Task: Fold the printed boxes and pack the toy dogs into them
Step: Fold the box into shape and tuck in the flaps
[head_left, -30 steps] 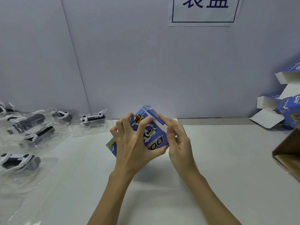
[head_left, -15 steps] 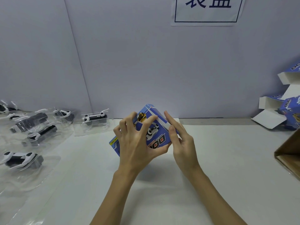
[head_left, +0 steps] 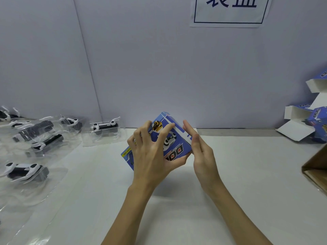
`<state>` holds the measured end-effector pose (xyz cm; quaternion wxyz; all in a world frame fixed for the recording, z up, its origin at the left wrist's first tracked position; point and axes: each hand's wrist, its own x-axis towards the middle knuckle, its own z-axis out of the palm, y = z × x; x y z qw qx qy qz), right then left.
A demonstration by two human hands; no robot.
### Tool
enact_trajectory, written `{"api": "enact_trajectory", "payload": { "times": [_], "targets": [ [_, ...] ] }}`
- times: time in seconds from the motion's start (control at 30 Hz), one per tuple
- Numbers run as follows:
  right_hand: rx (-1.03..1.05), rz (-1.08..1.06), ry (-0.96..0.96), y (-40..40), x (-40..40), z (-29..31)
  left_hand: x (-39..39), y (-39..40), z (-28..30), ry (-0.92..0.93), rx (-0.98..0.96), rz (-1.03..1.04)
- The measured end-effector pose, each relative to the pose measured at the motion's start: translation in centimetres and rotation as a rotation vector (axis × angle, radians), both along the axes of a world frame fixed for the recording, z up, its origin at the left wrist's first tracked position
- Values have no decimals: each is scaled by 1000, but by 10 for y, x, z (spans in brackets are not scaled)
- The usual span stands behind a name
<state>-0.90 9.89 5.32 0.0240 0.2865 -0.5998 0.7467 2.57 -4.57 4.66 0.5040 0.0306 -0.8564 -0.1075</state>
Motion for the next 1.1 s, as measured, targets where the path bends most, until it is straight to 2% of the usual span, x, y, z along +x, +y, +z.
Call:
{"api": "enact_trajectory", "payload": {
  "times": [0.2, 0.43, 0.67, 0.9, 1.1],
  "targets": [
    [48, -18, 79, 1, -1, -3, 2, 0, 1, -14, -10, 0],
    [91, -147, 182, 8, -8, -7, 3, 1, 2, 2, -55, 16],
    [264, -188, 421, 6, -8, -16, 2, -4, 0, 14, -59, 32],
    [117, -210, 307, -3, -7, -23, 0, 0, 0, 22, -49, 56],
    [36, -267, 297, -6, -5, -24, 0, 0, -1, 12, 11, 42]
  ]
}}
